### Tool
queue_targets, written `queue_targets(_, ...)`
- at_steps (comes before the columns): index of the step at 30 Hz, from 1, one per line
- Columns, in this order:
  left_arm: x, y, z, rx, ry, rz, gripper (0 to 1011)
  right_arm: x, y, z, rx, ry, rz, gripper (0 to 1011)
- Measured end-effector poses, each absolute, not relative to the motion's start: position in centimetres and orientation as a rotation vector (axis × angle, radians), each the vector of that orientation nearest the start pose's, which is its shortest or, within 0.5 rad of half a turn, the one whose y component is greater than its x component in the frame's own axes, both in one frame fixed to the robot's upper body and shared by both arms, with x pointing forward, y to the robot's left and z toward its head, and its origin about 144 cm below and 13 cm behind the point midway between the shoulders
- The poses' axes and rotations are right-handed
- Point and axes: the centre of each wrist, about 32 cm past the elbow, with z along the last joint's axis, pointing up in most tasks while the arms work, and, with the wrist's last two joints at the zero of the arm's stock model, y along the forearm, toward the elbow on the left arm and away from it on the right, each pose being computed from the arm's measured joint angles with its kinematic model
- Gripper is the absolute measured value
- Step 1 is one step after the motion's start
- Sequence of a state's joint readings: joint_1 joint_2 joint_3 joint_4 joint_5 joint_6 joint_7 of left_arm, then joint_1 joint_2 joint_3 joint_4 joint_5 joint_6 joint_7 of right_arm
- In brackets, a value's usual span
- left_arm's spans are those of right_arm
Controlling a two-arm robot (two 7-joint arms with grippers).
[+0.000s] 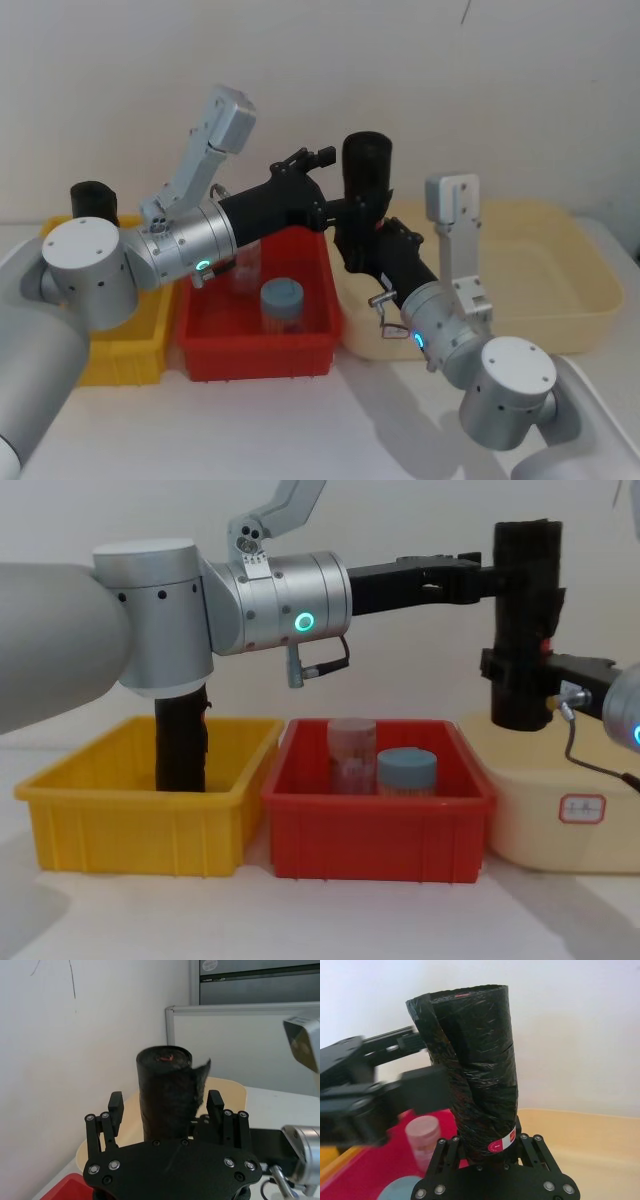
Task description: Pick up the garbage bag with the one hand and transfer it to the other hand.
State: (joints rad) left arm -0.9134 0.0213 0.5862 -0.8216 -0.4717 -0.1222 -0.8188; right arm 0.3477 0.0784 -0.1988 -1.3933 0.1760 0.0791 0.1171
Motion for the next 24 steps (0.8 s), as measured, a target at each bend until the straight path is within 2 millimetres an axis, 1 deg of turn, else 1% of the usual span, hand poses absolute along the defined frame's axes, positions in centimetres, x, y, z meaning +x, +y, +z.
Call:
queue_targets(9, 66.0, 10.7, 128.3, -0.105, -0.152, 0.349, 1001, 56.4, -20.7, 121.8, 0.085, -0.008, -1.352, 477)
queue_targets(15, 66.0, 10.7, 128.3, -0.105, -0.152, 0.349, 1001, 57.7, -22.2, 122.5, 0.090, 0.002, -1.432, 478)
queue_targets(18, 66.0, 10.7, 128.3, -0.105, -0.152, 0.349, 1001, 58.3, -23.4, 122.9, 0.091, 0.006, -1.488, 477)
queue_targets(19, 66.0, 10.7, 128.3, -0.105, -0.152, 0.349, 1002, 58.3, -23.4, 122.9, 0.091, 0.006, -1.488, 477)
queue_targets(24, 66.0, 10.7, 128.3, -0.105, -0.152, 0.349, 1001, 59.0, -24.9, 123.5, 0.091, 0.013, -1.568, 490)
